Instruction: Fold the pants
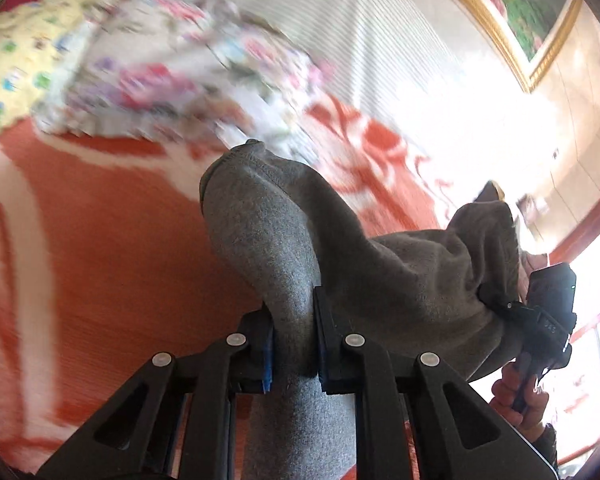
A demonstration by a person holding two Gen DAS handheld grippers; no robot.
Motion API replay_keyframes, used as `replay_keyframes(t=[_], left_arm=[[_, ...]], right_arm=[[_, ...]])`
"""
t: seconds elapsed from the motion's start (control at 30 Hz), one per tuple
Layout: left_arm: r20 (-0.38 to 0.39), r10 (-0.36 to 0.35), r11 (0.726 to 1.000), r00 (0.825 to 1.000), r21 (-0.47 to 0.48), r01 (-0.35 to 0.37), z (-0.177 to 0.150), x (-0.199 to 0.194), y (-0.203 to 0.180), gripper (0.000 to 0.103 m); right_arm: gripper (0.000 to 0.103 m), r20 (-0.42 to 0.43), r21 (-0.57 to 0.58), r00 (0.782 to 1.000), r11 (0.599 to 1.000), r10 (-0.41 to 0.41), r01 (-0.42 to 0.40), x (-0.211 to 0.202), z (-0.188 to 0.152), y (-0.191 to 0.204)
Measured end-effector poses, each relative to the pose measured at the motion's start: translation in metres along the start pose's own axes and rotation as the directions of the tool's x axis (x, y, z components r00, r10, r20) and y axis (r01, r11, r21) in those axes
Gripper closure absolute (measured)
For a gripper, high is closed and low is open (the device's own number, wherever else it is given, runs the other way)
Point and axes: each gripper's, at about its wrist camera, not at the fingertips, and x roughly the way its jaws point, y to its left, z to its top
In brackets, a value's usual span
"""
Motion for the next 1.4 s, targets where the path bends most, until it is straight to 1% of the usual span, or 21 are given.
replay_keyframes(t=[0.2,0.5,0.53,0.57,0.6,0.63,0.67,0.7,0.73,0.77,0.8,0.87,0.93,1.0,1.07,1.1,1.17,1.23,1.3,1.37,1.4], left_arm=[[0.043,0.071,0.994,0.997,-0.083,-0.067,0.022,-0.032,0.062,0.088],[0.078,0.205,0.975,0.976,-0.101,-0.197,0.036,-0.041,0.123,0.087],[0.073,0.220,0.972,0.973,-0.099,-0.212,0.035,-0.040,0.129,0.087],[0.055,0.247,0.965,0.967,-0.100,-0.241,0.035,-0.035,0.136,0.087],[0.024,0.272,0.958,0.962,-0.106,-0.268,0.033,-0.027,0.145,0.087],[-0.002,0.282,0.953,0.959,-0.110,-0.280,0.029,-0.020,0.153,0.085],[-0.024,0.289,0.950,0.957,-0.113,-0.290,0.023,-0.011,0.161,0.081],[-0.045,0.309,0.944,0.950,-0.109,-0.312,0.015,-0.003,0.169,0.078],[-0.073,0.322,0.939,0.944,-0.106,-0.329,0.006,0.007,0.178,0.075],[-0.086,0.315,0.939,0.945,-0.114,-0.324,0.000,0.013,0.185,0.070],[-0.074,0.302,0.943,0.951,-0.125,-0.309,-0.004,0.012,0.188,0.070],[-0.053,0.286,0.946,0.957,-0.144,-0.290,-0.006,0.004,0.189,0.070],[-0.029,0.314,0.938,0.949,-0.146,-0.315,-0.003,-0.010,0.183,0.072],[0.021,0.336,0.935,0.942,-0.132,-0.331,0.003,-0.031,0.169,0.075],[0.085,0.328,0.942,0.941,-0.111,-0.318,0.011,-0.052,0.152,0.075],[0.109,0.317,0.947,0.942,-0.094,-0.307,0.017,-0.058,0.144,0.074],[0.131,0.286,0.958,0.949,-0.053,-0.281,0.032,-0.061,0.125,0.072],[0.136,0.234,0.972,0.963,-0.006,-0.236,0.042,-0.053,0.106,0.072],[0.107,0.215,0.975,0.971,0.040,-0.220,0.049,-0.033,0.093,0.072],[0.069,0.207,0.975,0.976,0.060,-0.212,0.053,-0.010,0.086,0.072],[0.044,0.199,0.978,0.979,0.059,-0.201,0.056,0.003,0.086,0.072]], right_arm=[[0.060,-0.047,0.002,0.996,0.997,0.077,-0.077,0.064,0.018,0.023],[0.060,-0.123,-0.028,0.986,0.993,0.110,-0.115,0.147,0.022,0.048],[0.060,-0.130,-0.049,0.987,0.994,0.094,-0.102,0.156,0.023,0.051],[0.060,-0.143,-0.081,0.989,0.995,0.039,-0.051,0.164,0.022,0.053],[0.055,-0.162,-0.113,0.986,0.993,-0.045,0.026,0.172,0.020,0.053],[0.052,-0.182,-0.149,0.973,0.982,-0.139,0.113,0.179,0.016,0.051],[0.046,-0.197,-0.187,0.956,0.966,-0.217,0.180,0.186,0.011,0.047],[0.031,-0.196,-0.212,0.946,0.953,-0.259,0.217,0.189,0.008,0.044],[0.023,-0.171,-0.246,0.935,0.933,-0.310,0.264,0.187,0.003,0.040],[0.016,-0.148,-0.264,0.929,0.919,-0.339,0.293,0.183,0.001,0.036],[0.013,-0.147,-0.263,0.928,0.918,-0.343,0.298,0.180,0.000,0.033],[0.012,-0.155,-0.243,0.928,0.924,-0.338,0.296,0.175,0.003,0.027],[0.012,-0.132,-0.262,0.927,0.914,-0.351,0.309,0.167,0.007,0.035],[0.012,-0.079,-0.290,0.937,0.907,-0.341,0.306,0.151,0.013,0.052],[0.012,0.006,-0.323,0.951,0.900,-0.308,0.293,0.129,0.021,0.075],[0.012,0.041,-0.344,0.959,0.897,-0.280,0.276,0.121,0.023,0.086],[0.012,0.083,-0.405,0.982,0.894,-0.171,0.190,0.104,0.024,0.114],[0.012,0.051,-0.457,0.995,0.884,-0.082,0.096,0.101,0.018,0.133],[0.012,-0.036,-0.472,0.999,0.881,-0.031,0.010,0.111,0.009,0.143],[0.012,-0.093,-0.484,0.995,0.875,-0.039,-0.011,0.125,0.000,0.140],[0.012,-0.100,-0.497,0.992,0.868,-0.074,0.014,0.133,-0.003,0.135]])
